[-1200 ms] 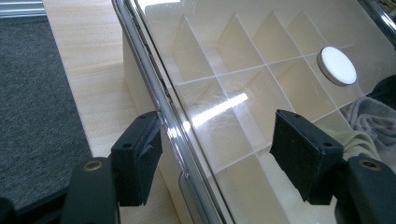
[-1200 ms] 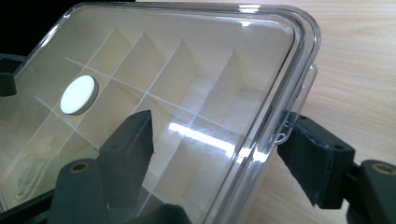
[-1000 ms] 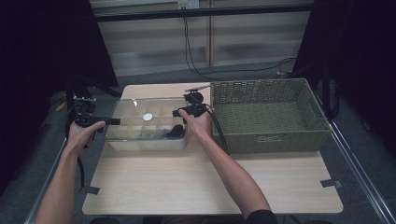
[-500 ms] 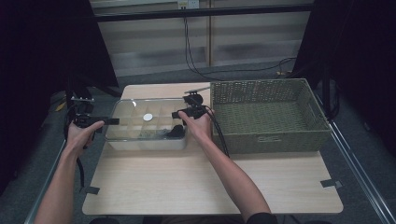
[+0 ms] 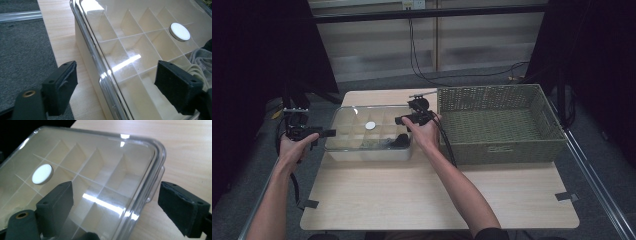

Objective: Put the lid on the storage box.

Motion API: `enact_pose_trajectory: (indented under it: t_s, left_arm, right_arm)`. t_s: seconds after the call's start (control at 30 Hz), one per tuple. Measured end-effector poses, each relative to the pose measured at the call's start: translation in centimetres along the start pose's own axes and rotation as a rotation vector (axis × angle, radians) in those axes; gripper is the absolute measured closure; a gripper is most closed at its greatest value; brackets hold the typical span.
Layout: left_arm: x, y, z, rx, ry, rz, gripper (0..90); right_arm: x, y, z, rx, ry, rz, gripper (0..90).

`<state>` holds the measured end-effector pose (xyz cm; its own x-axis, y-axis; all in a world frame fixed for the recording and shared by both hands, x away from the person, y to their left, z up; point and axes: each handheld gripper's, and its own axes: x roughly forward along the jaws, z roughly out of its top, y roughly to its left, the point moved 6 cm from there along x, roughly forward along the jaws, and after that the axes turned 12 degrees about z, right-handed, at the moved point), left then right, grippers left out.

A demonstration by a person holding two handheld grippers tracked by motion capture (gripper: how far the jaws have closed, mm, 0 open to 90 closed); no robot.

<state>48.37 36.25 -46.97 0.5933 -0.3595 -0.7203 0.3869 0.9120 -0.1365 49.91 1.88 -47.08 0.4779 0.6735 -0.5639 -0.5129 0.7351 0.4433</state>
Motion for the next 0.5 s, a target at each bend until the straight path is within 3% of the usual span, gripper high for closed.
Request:
enact_pose_trajectory:
  t_s: [0.17, 0.27, 0.33, 0.4, 0.5]
  left_arm:
    - [-0.7, -0.3, -0.2, -0.008, -0.039, 0.003, 14.7]
    - [-1.2, -0.7, -0.4, 0.003, -0.050, -0.009, 15.0]
    - [-1.5, -0.9, -0.5, 0.011, -0.063, -0.017, 19.8]
    - [-1.9, -1.2, -0.8, 0.044, -0.059, 0.010, 19.5]
    - [-2.8, -1.6, -0.9, 0.038, -0.087, 0.000, 19.4]
  right_arm:
    - [-0.4, 0.3, 0.5, -0.018, -0.008, -0.004, 12.7]
    - [-0.7, 0.7, 0.6, -0.032, -0.011, 0.019, 13.2]
    - [-0.9, 1.2, 0.7, -0.040, -0.008, 0.037, 14.6]
    - [-1.1, 1.6, 0.7, -0.060, 0.001, 0.048, 14.3]
    - [-1.7, 2.2, 0.9, -0.074, -0.005, 0.079, 14.2]
